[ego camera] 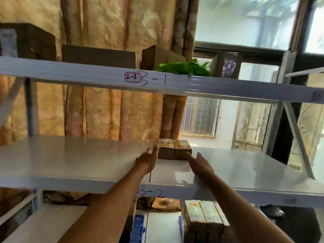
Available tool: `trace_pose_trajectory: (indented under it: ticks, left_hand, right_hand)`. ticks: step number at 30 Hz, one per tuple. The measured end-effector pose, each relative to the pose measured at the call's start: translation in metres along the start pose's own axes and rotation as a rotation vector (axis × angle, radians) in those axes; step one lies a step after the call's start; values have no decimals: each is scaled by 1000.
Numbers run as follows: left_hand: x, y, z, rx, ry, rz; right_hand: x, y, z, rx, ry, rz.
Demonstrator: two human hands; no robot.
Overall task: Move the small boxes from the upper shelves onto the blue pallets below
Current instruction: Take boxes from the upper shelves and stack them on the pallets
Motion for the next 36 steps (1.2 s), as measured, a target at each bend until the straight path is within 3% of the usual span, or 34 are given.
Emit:
trace_pose_trajectory:
  ticks: [4,7,9,14,17,20,24,33,36]
  left_hand:
    - [2,-43,-24,2,-21,26]
    - [6,-58,-33,-23,-253,63]
    - [8,-59,-35,-19,-268,51]
    - [8,-59,-30,-68,-75,-3]
    - [3,-45,-22,-45,194,-67]
    - [-4,-10,-7,-16,420,-116]
    - [-11,46,8,-84,594,-141]
    - [-74,200,-5,-147,663,-258]
    - [-81,252,-35,-40,737,-210]
  right_hand:
    - [0,-35,-2,-126,24,-57]
    - [2,-48,-12,-110,64,4]
    - [3,-49,-15,-77,0,52]
    - [1,-46,-4,-115,-300,76]
    - [-1,-34,5,-95,-480,65]
    - [-2,-6,14,-33,-637,96]
    - [-10,43,29,-17,-665,168]
    - [-64,161,124,44,-799,221]
    - [-112,202,150,112,-828,186]
Point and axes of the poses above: each hand's wrist, its own y-axis away from the middle knuckle, its own z-axis out of the back of the hand, x = y × z, the point moved 4 cm from there along -y, towards the middle knuckle, and after that the axes turned 2 degrees about -z, right-handed, at the moved point
